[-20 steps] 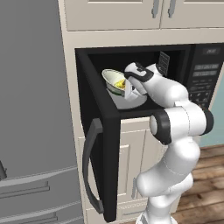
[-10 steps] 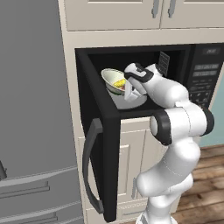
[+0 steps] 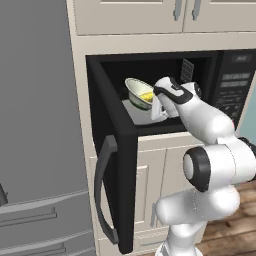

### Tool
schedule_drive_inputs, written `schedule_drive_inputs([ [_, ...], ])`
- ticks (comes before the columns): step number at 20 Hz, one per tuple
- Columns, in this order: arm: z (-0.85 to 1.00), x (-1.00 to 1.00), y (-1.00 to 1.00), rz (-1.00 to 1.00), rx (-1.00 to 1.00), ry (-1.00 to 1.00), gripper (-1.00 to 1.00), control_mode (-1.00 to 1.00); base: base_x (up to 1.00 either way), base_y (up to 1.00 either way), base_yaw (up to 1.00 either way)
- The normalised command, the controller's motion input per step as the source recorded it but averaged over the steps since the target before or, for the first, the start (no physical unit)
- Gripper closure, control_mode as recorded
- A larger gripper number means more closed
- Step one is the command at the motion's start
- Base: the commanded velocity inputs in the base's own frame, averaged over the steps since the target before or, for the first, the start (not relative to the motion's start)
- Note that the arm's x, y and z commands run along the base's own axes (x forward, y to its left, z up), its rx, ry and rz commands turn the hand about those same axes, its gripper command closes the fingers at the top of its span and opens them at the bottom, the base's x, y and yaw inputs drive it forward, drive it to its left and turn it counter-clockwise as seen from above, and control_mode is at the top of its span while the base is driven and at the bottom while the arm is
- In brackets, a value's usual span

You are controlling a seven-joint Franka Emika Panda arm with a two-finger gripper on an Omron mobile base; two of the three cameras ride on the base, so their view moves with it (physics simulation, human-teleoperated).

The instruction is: The microwave is finished heating the shrimp and corn. Take the bowl containing the food and place it on the dining counter.

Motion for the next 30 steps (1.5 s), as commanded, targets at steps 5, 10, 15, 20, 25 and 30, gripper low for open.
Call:
schedule_drive_inputs([
  [5,0.42,-1.0,-0.29,-0.05,0.02,-0.16,1.0,-1.0,0.0,0.0,0.0],
  [10,0.77,-1.0,-0.36,-0.02,0.02,0.0,1.0,-1.0,0.0,0.0,0.0],
  [15,0.83,-1.0,-0.29,0.0,-0.01,0.03,1.0,-1.0,0.0,0.0,0.0],
  [20,0.51,-1.0,-0.11,0.0,-0.22,0.17,1.0,-1.0,0.0,0.0,0.0],
  [25,0.17,-1.0,0.0,0.0,-0.37,0.13,1.0,-1.0,0.0,0.0,0.0],
  [30,0.04,-0.34,0.06,0.01,-0.18,-0.04,1.0,-1.0,0.0,0.0,0.0],
])
